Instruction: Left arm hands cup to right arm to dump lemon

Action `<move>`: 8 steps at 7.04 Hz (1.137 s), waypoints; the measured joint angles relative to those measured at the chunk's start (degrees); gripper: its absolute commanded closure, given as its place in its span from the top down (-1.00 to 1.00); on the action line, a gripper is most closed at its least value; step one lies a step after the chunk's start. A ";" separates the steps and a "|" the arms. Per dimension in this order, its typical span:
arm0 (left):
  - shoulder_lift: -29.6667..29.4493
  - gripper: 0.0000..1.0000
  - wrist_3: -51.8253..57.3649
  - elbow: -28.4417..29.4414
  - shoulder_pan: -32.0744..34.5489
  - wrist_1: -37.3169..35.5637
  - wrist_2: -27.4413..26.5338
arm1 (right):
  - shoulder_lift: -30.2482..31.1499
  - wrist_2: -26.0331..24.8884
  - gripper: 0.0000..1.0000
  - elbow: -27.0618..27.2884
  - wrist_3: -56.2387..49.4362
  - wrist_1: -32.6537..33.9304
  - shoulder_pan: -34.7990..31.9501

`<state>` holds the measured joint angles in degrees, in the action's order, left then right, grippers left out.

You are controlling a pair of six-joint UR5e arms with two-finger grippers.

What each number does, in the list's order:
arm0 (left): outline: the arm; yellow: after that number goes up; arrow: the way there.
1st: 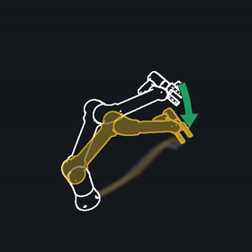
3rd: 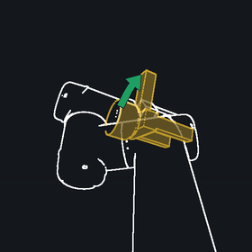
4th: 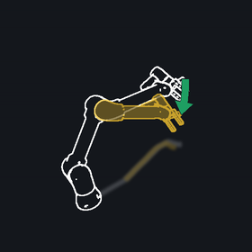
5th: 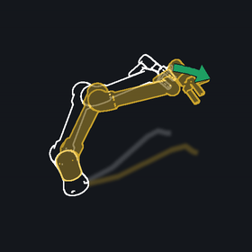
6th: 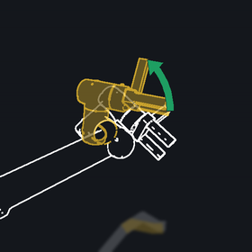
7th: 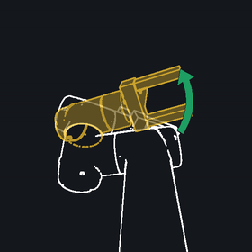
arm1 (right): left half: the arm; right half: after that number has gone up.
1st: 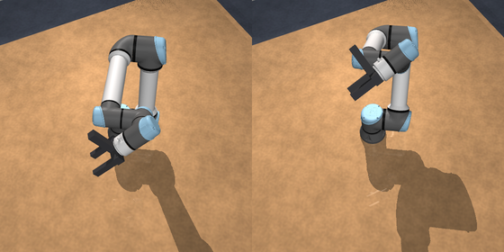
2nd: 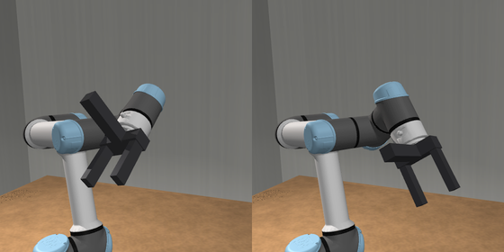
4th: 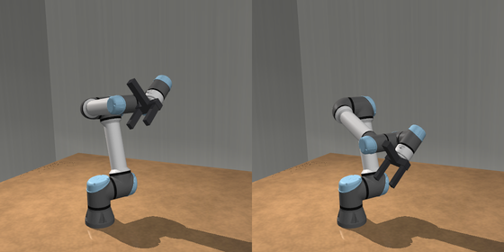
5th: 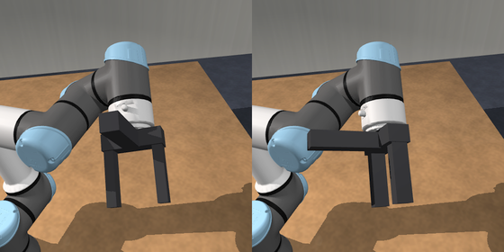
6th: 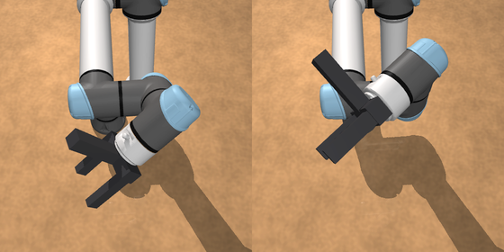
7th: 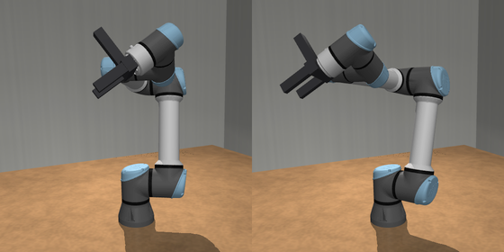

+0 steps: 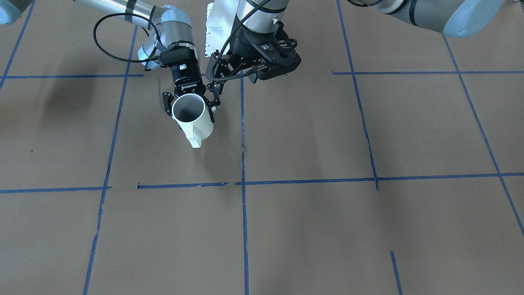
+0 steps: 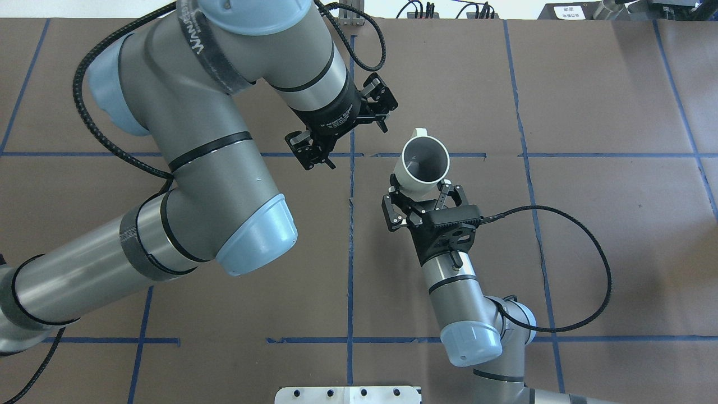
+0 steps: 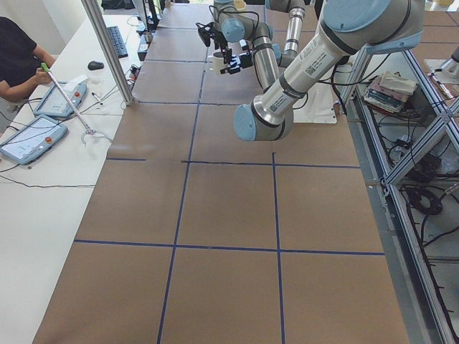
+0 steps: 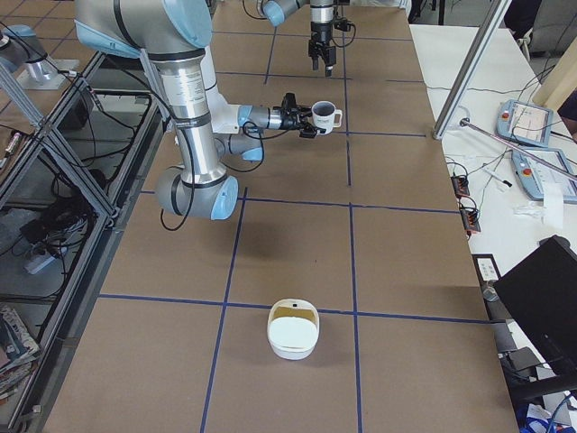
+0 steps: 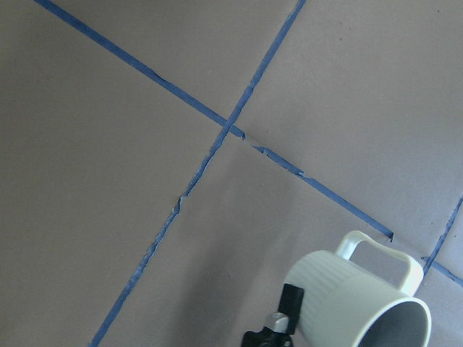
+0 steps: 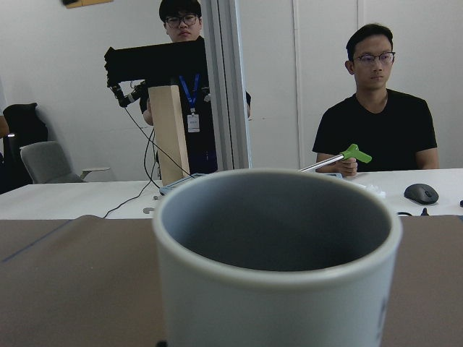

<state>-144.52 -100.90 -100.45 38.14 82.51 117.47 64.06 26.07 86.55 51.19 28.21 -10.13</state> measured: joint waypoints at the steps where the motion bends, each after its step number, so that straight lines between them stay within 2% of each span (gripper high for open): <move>1: -0.32 0.99 0.16 0.35 -0.37 -0.04 -0.11 | -1.35 -0.27 -0.02 0.04 -1.13 3.60 0.38; 3: -0.24 0.99 1.79 0.61 -1.71 -0.06 -2.05 | -2.79 -0.43 -0.02 0.55 -3.36 7.70 1.05; 6: 0.28 0.98 3.03 1.19 -4.27 -0.07 -4.42 | -3.03 -0.44 -0.02 2.79 -8.90 8.75 1.59; 8: 0.38 0.74 3.69 1.59 -5.35 -0.07 -5.86 | -2.99 -0.56 -0.02 3.03 -10.62 8.79 1.80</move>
<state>-144.14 -97.21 -98.86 32.79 82.44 111.61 61.07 25.51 89.58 40.57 37.00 -8.32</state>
